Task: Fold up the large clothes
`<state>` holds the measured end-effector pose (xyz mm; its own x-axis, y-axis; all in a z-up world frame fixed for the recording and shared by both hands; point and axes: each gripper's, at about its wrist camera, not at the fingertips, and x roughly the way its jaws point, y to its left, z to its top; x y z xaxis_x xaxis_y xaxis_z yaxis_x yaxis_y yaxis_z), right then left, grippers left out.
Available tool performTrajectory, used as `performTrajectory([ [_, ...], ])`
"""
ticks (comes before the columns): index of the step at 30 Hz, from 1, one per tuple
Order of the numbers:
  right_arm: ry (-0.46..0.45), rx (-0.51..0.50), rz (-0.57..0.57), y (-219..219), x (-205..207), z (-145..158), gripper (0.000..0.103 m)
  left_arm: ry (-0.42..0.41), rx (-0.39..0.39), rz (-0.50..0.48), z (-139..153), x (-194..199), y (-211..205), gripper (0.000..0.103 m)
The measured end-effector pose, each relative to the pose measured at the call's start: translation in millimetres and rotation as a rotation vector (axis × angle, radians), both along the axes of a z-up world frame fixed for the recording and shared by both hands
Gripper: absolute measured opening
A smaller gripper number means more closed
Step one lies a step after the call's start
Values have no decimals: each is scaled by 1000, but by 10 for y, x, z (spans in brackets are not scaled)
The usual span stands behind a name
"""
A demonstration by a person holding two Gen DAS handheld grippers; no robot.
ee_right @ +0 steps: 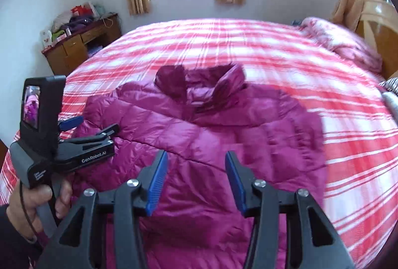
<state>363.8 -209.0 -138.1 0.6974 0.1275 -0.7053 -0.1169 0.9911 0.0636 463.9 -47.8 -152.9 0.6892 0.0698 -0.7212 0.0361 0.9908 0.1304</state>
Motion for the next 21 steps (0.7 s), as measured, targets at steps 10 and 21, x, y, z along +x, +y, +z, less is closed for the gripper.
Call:
performTrajectory([
  [10,37,-109,-18,72,98,-449,51,33,-20,-3,-223,28,28,92],
  [21,36,-158,-37,119,68,-507,52,54,-4,1,-274,67,16,94],
])
